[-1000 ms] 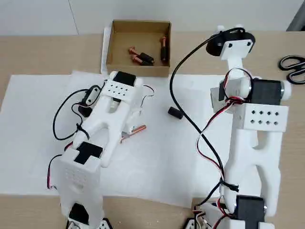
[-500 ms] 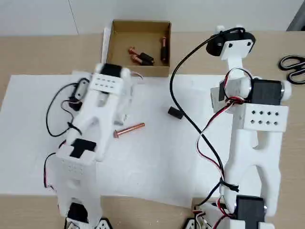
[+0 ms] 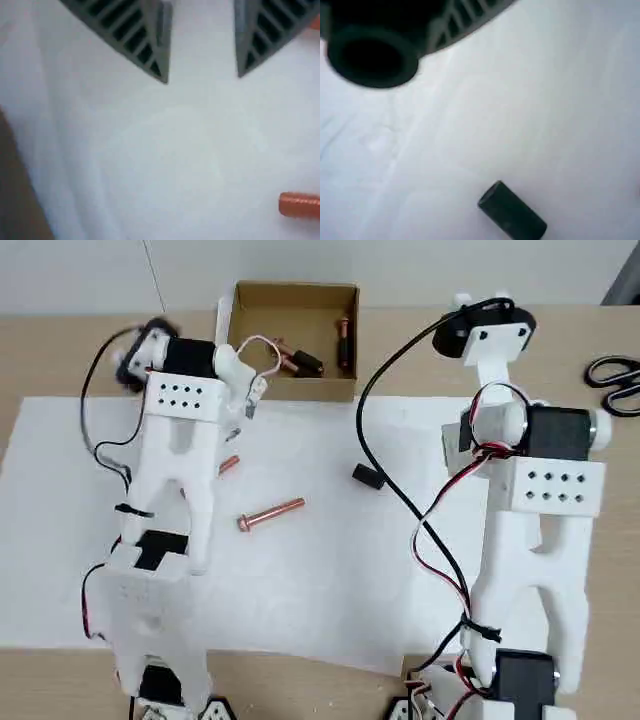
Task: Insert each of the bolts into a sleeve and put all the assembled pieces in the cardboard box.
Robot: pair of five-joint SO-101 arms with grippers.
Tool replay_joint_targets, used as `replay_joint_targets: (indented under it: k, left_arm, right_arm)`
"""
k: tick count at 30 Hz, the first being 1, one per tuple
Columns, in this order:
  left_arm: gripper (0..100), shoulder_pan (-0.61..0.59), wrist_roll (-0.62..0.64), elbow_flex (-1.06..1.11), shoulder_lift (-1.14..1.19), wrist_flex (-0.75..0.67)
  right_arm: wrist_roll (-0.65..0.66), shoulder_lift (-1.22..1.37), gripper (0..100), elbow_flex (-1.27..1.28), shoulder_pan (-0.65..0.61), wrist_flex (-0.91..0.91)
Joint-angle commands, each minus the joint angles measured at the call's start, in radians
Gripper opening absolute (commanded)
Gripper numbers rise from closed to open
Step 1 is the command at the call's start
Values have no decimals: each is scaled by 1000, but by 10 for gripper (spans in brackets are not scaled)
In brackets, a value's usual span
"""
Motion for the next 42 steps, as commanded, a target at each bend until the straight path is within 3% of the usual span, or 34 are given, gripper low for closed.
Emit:
replay_joint_targets:
  k: [1, 8, 13, 21, 30, 42]
  left_arm:
    - [90, -18, -459, 35, -175, 20]
    - [90, -61, -844, 278, -334, 18]
    - [91, -54, -962, 456, -361, 18]
    - [159, -8, -1235, 524, -353, 0]
    - [167, 55, -1393, 765, -353, -173]
    - [167, 114, -1422, 877, -351, -324]
  right_arm:
    - [-9, -41, 3, -6, 10, 4]
    - [-12, -41, 3, -6, 10, 4]
    - [-12, -41, 3, -6, 10, 2]
    - [-14, -41, 3, -6, 8, 2]
    - [-15, -41, 3, -6, 8, 4]
    - [-15, -41, 3, -6, 8, 2]
